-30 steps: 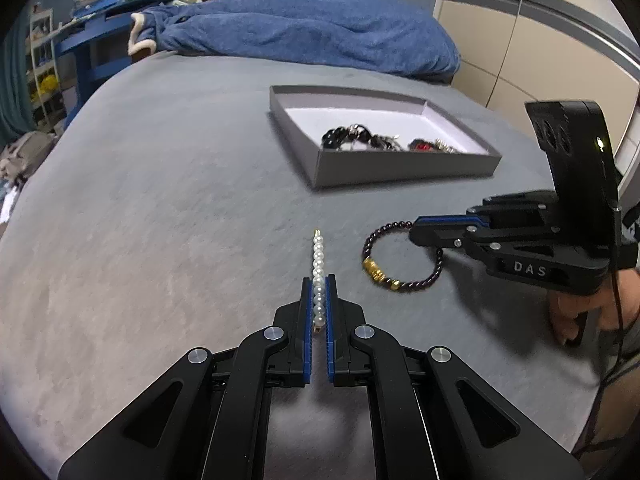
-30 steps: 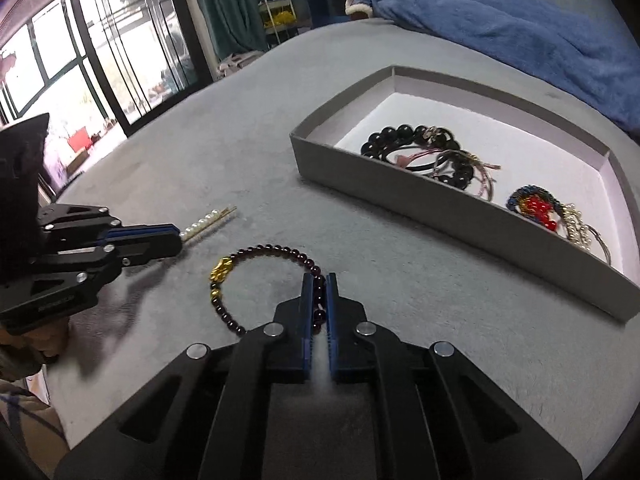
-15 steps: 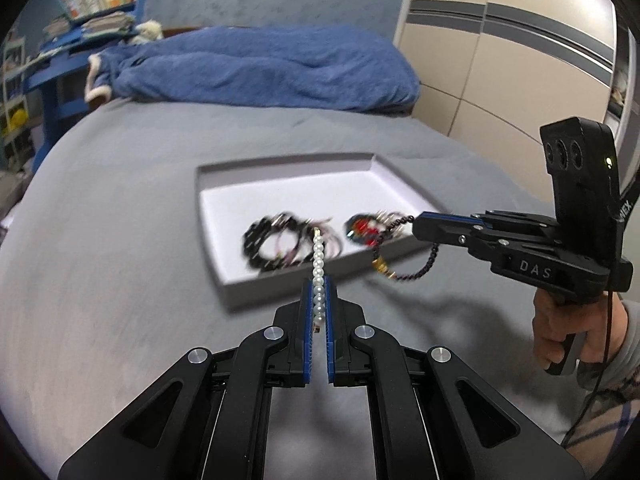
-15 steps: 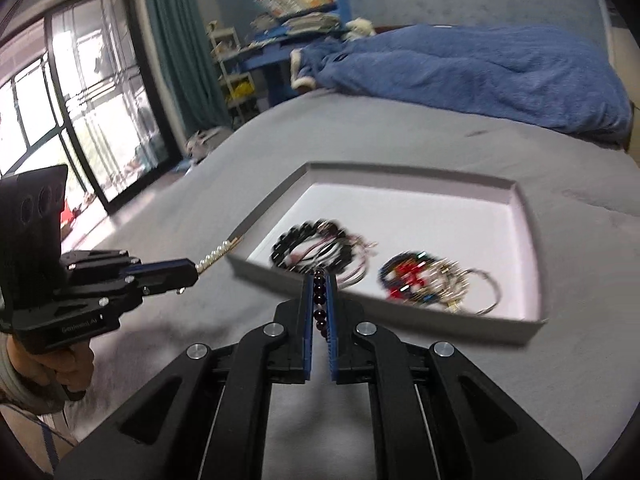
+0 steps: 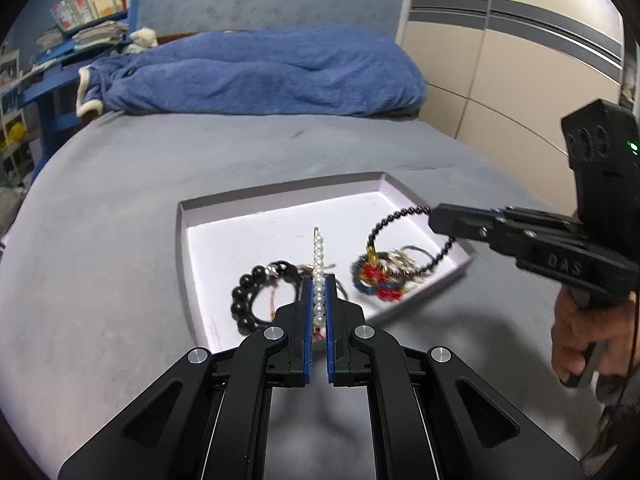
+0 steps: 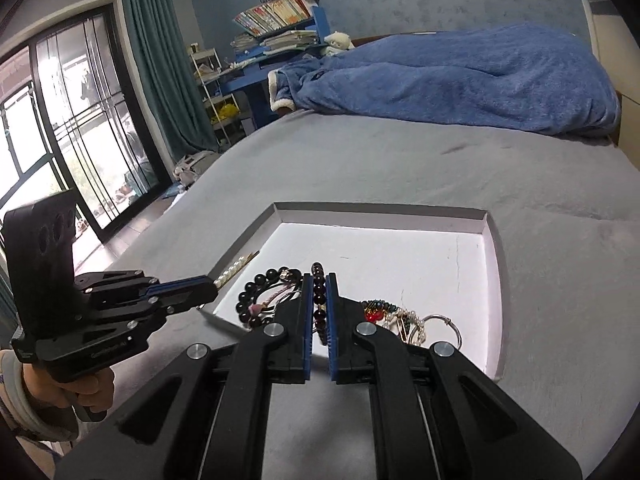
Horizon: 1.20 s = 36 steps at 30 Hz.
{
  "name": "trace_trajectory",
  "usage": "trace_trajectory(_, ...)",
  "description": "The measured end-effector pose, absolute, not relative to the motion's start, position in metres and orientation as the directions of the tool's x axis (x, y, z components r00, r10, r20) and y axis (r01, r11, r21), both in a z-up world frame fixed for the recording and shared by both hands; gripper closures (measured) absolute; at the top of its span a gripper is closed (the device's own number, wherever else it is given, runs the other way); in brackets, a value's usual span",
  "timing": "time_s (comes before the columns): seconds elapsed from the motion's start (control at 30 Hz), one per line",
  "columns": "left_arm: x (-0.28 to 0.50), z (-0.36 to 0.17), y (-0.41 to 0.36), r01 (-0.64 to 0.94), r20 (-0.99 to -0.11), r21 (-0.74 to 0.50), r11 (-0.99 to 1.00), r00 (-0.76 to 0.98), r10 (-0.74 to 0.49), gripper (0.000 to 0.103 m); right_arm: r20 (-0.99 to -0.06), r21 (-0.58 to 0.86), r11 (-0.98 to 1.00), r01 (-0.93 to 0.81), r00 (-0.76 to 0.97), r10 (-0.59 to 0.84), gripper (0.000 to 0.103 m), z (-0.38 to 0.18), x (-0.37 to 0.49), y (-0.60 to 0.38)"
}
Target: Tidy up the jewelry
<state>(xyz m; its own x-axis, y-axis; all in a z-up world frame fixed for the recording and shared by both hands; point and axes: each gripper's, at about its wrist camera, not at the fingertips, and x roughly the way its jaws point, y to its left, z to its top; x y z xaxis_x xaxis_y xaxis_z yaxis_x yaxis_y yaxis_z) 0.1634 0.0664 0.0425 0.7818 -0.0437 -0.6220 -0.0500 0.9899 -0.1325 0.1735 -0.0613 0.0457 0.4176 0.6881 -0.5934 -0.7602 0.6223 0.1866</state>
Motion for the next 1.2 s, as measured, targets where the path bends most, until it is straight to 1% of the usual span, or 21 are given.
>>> trace_trajectory(0.3, 0.191, 0.03, 0.066, -0.073, -0.652, -0.115, 0.991, 0.758, -0.019, 0.097, -0.67, 0.182, 0.683, -0.707, 0.419, 0.613, 0.097, 0.013, 0.2, -0.054)
trace_trajectory(0.57, 0.202, 0.013, 0.066, -0.082, -0.691, -0.106, 0.991, 0.723, -0.014, 0.097, -0.704, 0.125, 0.735, -0.666, 0.463, 0.539, 0.097, 0.001, 0.209, -0.069)
trace_trajectory(0.7, 0.202, 0.011, 0.065, -0.082, -0.695, -0.105, 0.991, 0.719, -0.014, 0.096, -0.712, 0.112, 0.745, -0.658, 0.469, 0.522, 0.096, -0.003, 0.211, -0.07)
trace_trajectory(0.77, 0.203, 0.012, 0.064, -0.083, -0.693, -0.104, 0.991, 0.721, -0.012, 0.085, -0.714, 0.105, 0.747, -0.656, 0.474, 0.516, 0.096, -0.005, 0.21, -0.072)
trace_trajectory(0.8, 0.202, 0.012, 0.064, -0.084, -0.688, -0.105, 0.991, 0.726, -0.011, 0.082, -0.714, 0.101, 0.749, -0.655, 0.477, 0.513, 0.094, -0.005, 0.209, -0.072)
trace_trajectory(0.83, 0.201, 0.012, 0.064, -0.081, -0.683, -0.109, 0.991, 0.73, -0.015, 0.075, -0.712, 0.103, 0.749, -0.655, 0.477, 0.515, 0.092, -0.005, 0.208, -0.073)
trace_trajectory(0.87, 0.2, 0.012, 0.063, -0.079, -0.677, -0.11, 0.991, 0.736, -0.017, 0.067, -0.71, 0.105, 0.749, -0.654, 0.478, 0.517, 0.085, -0.004, 0.207, -0.073)
trace_trajectory(0.9, 0.198, 0.013, 0.063, -0.078, -0.672, -0.11, 0.991, 0.741, -0.017, 0.063, -0.706, 0.105, 0.751, -0.652, 0.482, 0.518, 0.078, -0.004, 0.207, -0.074)
trace_trajectory(0.97, 0.195, 0.016, 0.064, -0.077, -0.66, -0.113, 0.991, 0.751, -0.017, 0.042, -0.694, 0.112, 0.751, -0.651, 0.49, 0.528, 0.074, -0.001, 0.203, -0.078)
trace_trajectory(1.0, 0.192, 0.017, 0.063, -0.073, -0.648, -0.119, 0.99, 0.761, -0.022, 0.039, -0.688, 0.115, 0.751, -0.65, 0.493, 0.532, 0.069, 0.0, 0.202, -0.08)
trace_trajectory(1.03, 0.189, 0.019, 0.063, -0.068, -0.636, -0.125, 0.99, 0.771, -0.027, 0.033, -0.679, 0.117, 0.751, -0.649, 0.5, 0.538, 0.067, 0.001, 0.199, -0.083)
trace_trajectory(1.07, 0.186, 0.021, 0.063, -0.065, -0.625, -0.13, 0.989, 0.78, -0.03, 0.027, -0.671, 0.118, 0.752, -0.649, 0.506, 0.542, 0.062, 0.003, 0.196, -0.085)
trace_trajectory(1.1, 0.18, 0.023, 0.062, -0.063, -0.605, -0.135, 0.989, 0.796, -0.032, 0.024, -0.658, 0.123, 0.752, -0.647, 0.514, 0.55, 0.057, 0.004, 0.192, -0.088)
trace_trajectory(1.2, 0.166, 0.029, 0.062, -0.048, -0.555, -0.153, 0.987, 0.831, -0.046, 0.015, -0.627, 0.134, 0.752, -0.645, 0.532, 0.568, 0.047, 0.008, 0.182, -0.098)
